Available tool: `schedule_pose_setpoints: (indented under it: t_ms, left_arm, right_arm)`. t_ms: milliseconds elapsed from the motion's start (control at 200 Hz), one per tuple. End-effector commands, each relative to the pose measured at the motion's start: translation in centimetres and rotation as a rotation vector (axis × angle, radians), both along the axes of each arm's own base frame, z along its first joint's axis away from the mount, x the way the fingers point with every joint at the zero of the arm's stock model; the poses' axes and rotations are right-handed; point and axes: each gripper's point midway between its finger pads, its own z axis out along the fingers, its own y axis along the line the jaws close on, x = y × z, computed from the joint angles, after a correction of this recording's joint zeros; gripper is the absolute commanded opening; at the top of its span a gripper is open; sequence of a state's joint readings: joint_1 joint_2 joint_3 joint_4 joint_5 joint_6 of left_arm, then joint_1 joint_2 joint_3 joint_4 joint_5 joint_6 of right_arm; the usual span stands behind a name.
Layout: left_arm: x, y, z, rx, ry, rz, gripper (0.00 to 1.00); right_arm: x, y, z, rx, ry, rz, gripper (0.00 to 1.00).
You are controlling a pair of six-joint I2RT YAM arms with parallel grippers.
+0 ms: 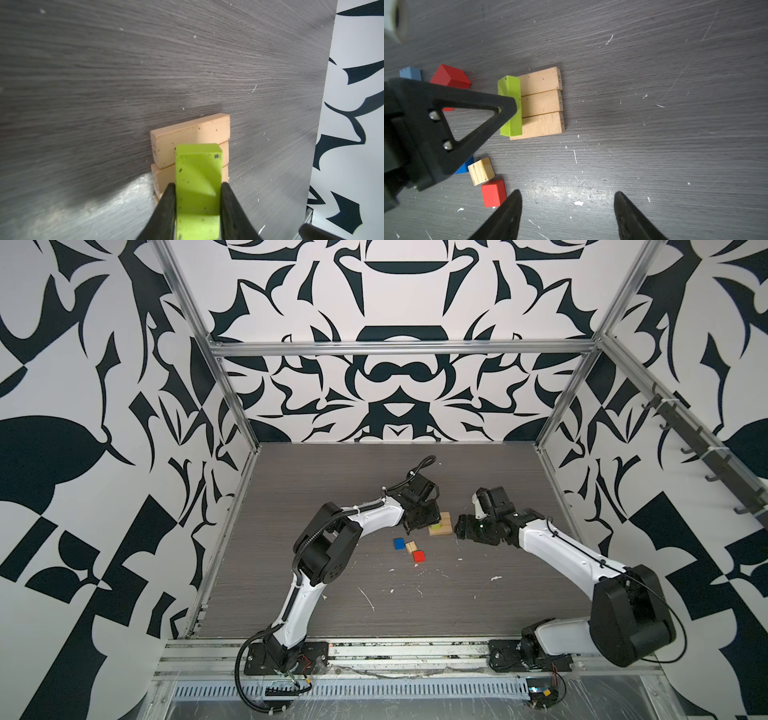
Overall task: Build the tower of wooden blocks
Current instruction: 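Lower the lime green block flat onto the planks and open the left gripper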
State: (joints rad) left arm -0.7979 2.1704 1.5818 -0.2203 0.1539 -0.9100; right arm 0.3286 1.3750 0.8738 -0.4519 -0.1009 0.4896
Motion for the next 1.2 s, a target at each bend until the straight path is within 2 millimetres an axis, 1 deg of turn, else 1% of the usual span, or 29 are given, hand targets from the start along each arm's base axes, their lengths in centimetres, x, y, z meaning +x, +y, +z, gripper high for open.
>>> schedule_pose_setpoints:
  t_ms: [0, 345, 480, 830, 1195]
  left_arm:
    - [0.3, -0.3, -0.9, 0.008, 0.001, 0.015, 0.32]
    - [0.3, -0.2, -1.3, 0.011, 0.003, 0.02, 0.34]
    - [0.3, -0.1, -1.5, 0.014, 0.007, 0.021, 0.37]
    - [0.3, -0.1, -1.6, 0.015, 0.009, 0.024, 0.37]
    - [0.2, -0.1, -1.7, 0.009, 0.009, 0.029, 0.44]
  right_arm:
    - [-0.1, -0.2, 0.4, -0.006, -0.013, 0.008, 0.74]
    - [-0.3, -0.3, 0.4, -0.009, -0.012, 0.008, 0.74]
    - [-0.3, -0.4, 0.4, -0.008, -0.012, 0.006, 0.74]
    - [-0.3, -0.4, 0.3, -0.007, -0.011, 0.005, 0.74]
    - [-0.3, -0.4, 0.4, -0.007, -0.013, 0.008, 0.74]
